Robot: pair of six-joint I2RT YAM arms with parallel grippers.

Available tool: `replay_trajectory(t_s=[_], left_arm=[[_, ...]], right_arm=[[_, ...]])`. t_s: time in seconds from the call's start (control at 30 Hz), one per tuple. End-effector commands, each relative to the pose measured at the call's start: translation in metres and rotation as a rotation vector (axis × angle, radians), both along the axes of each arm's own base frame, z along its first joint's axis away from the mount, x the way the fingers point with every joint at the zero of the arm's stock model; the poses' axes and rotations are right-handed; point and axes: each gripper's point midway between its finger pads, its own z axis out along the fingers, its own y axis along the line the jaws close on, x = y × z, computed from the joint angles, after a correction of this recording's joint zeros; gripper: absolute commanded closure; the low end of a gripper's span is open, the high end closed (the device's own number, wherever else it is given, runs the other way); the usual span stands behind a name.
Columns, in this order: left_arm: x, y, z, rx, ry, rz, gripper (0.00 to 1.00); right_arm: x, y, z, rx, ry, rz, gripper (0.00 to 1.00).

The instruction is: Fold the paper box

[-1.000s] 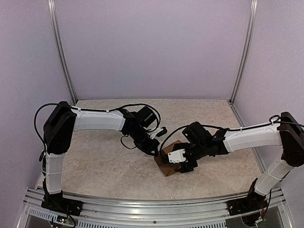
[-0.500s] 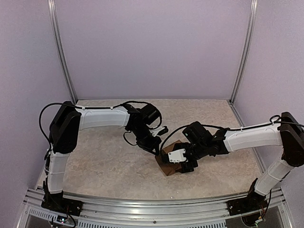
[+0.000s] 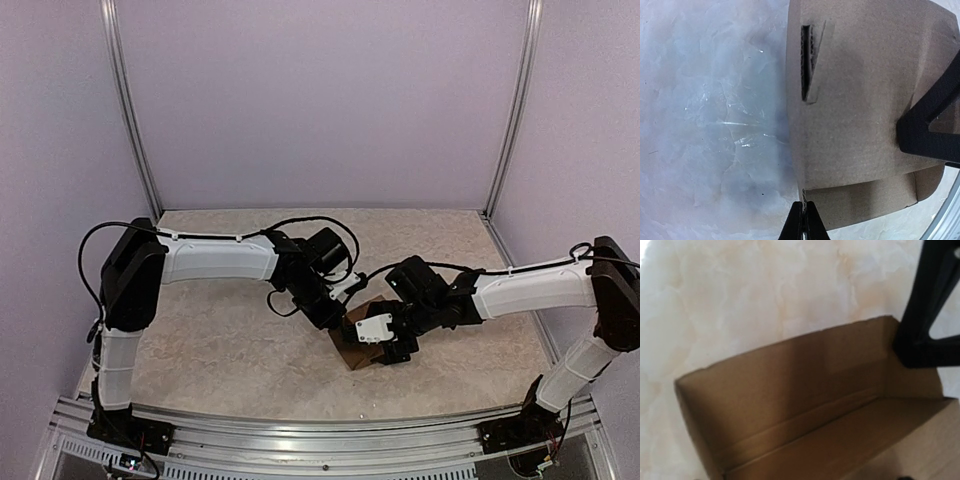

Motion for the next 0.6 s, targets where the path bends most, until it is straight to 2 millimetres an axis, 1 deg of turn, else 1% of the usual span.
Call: replay_trajectory(t_s=[0.0, 0.1, 0.3, 0.43, 0.57], left_arm=[[0.0, -0.041, 0.035, -0.146, -0.171, -0.111, 1.0], [-0.001, -0.041, 0.035, -0.133, -0.171, -0.123, 1.0], [0.0, -0.048, 0.048, -0.096, -0.151, -0.167, 1.0], [0.003, -0.048, 0.039, -0.053, -0.125, -0.186, 1.0], [0.005, -0.05, 0.041, -0.083, -0.094, -0.188, 1.0]], right_arm=[[-0.047, -0.047, -0.053, -0.199, 0.215, 0.014, 0.18], [-0.05, -0.047, -0.054, -0.199, 0.224, 0.024, 0.18], [-0.052, -0.044, -0.051, -0.188, 0.237, 0.036, 0.18], [-0.053, -0.043, -0.051, -0.186, 0.236, 0.045, 0.18], [-0.055, -0.043, -0.051, -0.184, 0.235, 0.05, 0.18]])
